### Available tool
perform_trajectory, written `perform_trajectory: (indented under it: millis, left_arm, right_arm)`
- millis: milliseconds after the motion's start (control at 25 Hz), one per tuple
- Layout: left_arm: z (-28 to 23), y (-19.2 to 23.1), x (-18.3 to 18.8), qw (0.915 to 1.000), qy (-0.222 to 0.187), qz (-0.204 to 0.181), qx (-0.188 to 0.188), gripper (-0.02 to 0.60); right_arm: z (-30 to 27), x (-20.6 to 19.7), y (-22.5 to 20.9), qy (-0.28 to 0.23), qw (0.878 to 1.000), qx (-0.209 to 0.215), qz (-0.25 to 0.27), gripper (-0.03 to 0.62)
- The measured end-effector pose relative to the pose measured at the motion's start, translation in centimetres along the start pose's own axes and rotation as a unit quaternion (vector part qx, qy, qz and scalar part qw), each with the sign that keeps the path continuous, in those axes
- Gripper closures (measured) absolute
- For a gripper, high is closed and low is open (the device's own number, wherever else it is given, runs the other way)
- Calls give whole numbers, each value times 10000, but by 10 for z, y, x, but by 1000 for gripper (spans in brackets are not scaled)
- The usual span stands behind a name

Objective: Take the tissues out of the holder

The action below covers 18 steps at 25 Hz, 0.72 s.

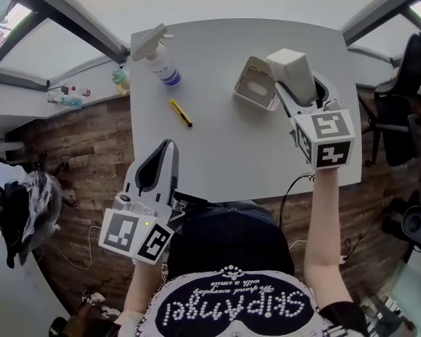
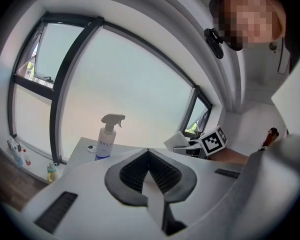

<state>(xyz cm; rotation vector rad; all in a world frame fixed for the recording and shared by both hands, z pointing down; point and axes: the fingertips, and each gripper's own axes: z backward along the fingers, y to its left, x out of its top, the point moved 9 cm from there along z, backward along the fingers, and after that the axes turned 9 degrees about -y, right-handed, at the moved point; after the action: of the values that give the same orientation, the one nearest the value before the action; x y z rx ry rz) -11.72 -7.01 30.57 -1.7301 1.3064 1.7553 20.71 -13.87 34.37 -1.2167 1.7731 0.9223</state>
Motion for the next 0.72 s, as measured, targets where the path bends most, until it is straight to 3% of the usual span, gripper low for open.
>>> perform_trajectory:
  millis: [720]
  left_arm:
    - [4, -11, 6, 9993, -75, -173, -330, 580]
  right_arm:
    - [79, 12, 8, -1008, 9916, -531, -610, 315]
